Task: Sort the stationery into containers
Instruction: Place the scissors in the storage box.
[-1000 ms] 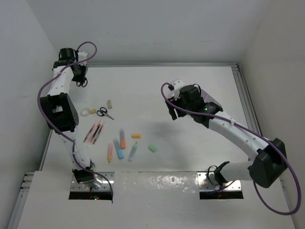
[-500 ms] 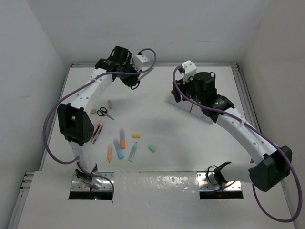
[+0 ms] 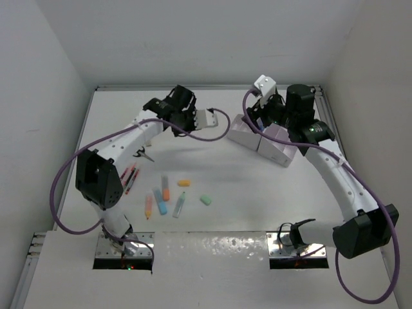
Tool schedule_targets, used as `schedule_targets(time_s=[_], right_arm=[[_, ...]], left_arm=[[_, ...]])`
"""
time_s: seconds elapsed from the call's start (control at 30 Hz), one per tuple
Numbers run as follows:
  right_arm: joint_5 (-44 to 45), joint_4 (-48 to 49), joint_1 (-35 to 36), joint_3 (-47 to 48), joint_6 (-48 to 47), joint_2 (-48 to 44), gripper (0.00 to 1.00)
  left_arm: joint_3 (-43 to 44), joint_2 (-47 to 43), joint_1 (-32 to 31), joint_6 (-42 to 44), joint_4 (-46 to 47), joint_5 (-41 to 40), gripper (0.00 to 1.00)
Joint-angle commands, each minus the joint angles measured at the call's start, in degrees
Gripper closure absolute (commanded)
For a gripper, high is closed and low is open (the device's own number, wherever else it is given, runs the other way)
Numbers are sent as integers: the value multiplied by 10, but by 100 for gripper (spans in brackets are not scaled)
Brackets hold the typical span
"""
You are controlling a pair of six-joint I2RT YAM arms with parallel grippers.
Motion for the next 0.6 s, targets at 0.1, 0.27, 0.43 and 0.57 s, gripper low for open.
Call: schedule_targets(time_s=[0.1,0.27,0.43,0.57], right_arm=[[-106,-28,-37,49,25,2,22],[-142,4,-41,60,126,56,33],[-146,87,-25,60,206,92,43],[-146,128,-2,80,223,126,44]], left_arm=[[-202,-132,-27,291,292,-165,100],[-316,-186,-67,436,512,-139,100],[-381,-214,-89,486,647,-108,100],[-424,-217,-101,521,688,-105,100]])
